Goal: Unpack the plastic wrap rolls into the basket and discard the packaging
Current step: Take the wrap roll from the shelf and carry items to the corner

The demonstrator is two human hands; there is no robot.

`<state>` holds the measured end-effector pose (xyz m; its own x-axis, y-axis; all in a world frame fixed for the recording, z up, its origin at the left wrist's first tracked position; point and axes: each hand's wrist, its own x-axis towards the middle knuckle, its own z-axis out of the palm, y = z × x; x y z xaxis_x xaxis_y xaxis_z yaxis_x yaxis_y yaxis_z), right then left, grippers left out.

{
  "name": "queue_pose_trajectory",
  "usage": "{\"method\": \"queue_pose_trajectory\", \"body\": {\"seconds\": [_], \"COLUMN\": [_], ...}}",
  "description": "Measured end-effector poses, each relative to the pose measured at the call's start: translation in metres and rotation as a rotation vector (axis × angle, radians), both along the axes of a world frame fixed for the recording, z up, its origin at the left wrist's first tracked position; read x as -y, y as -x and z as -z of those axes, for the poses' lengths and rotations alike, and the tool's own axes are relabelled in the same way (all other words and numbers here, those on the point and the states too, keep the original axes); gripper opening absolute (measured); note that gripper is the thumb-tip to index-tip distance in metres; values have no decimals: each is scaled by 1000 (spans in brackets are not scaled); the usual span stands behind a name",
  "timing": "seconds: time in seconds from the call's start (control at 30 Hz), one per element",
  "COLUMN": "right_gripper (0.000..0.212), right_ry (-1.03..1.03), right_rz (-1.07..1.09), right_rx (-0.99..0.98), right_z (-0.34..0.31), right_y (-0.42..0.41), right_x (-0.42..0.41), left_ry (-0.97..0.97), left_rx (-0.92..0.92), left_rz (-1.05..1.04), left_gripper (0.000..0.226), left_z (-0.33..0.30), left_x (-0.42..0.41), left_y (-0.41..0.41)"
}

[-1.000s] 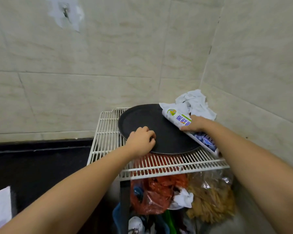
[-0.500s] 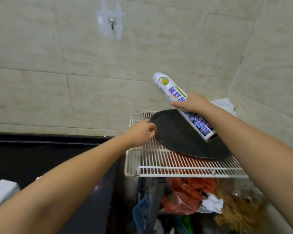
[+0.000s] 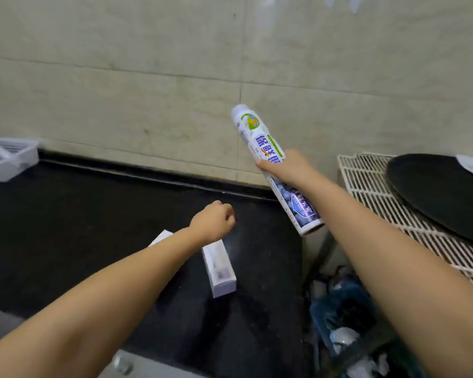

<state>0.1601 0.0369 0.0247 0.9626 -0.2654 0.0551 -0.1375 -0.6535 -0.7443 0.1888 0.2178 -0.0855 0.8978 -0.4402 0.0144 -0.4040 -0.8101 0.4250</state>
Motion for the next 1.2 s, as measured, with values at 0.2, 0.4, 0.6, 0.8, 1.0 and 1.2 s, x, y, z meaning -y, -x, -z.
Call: {"method": "queue_pose_trajectory", "body": {"seconds": [0.2, 0.4, 0.6, 0.8, 1.0, 1.2], "right_gripper": [41, 44, 49, 53, 51, 50], "right_ry": [5, 55, 68, 15, 45, 126], "right_rz": [69, 93, 27, -129, -380, -629], "right_rx": [-183, -307, -336, -228, -100, -29], "right_z": [108, 176, 182, 147, 104, 84], "right_y": [0, 14, 11, -21, -54, -60], "right_x": [-6, 18, 26, -32, -148, -296], "left_ry": [-129, -29, 46, 245, 550, 556], "left_rx": [-178, -296, -367, -152, 58, 178], "left_rz": [-344, -509, -605, -629, -821, -1035], "left_gripper": [52, 87, 80, 76, 56, 64], "left_z": [87, 134, 120, 56, -13, -20], "left_x": [-10, 20, 20, -37, -173, -322], "left_y": [4, 15, 24, 28, 39, 85]}}
